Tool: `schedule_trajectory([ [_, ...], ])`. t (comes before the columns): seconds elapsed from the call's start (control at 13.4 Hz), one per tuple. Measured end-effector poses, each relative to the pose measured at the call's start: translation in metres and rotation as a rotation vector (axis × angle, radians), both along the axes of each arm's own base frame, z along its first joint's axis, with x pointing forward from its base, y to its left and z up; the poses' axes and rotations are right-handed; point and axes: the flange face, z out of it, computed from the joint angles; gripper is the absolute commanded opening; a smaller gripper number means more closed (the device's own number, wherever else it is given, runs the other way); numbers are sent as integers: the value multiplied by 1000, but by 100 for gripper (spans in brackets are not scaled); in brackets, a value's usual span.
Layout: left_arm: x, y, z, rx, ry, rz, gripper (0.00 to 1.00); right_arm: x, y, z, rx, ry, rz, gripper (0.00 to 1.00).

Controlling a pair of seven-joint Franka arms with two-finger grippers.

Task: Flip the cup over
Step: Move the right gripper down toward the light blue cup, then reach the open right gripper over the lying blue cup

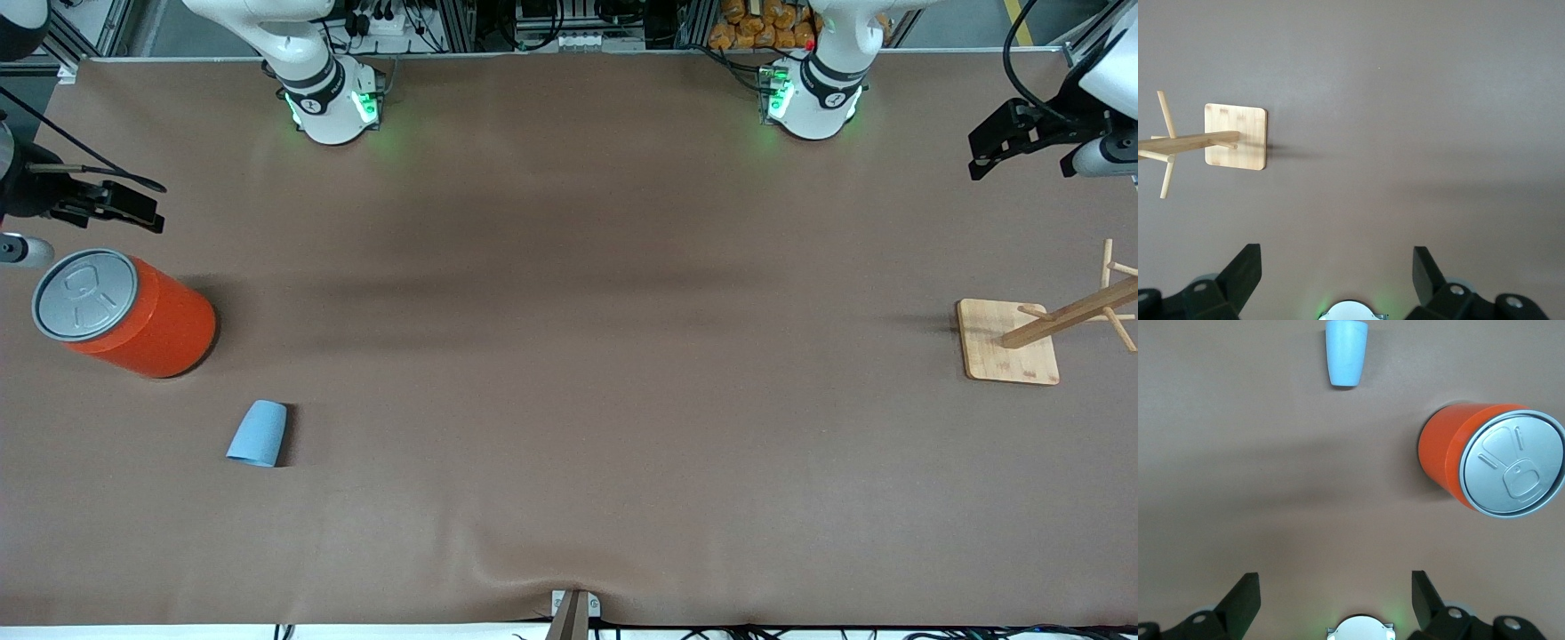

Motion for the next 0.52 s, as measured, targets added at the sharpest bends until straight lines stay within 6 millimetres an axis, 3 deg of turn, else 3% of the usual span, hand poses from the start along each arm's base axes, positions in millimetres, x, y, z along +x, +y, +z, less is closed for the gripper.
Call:
schedule_trajectory([
  [0.52, 0, 4, 4, -1, -8, 8, 100, 51, 13, -39, 2, -128, 22, 100],
])
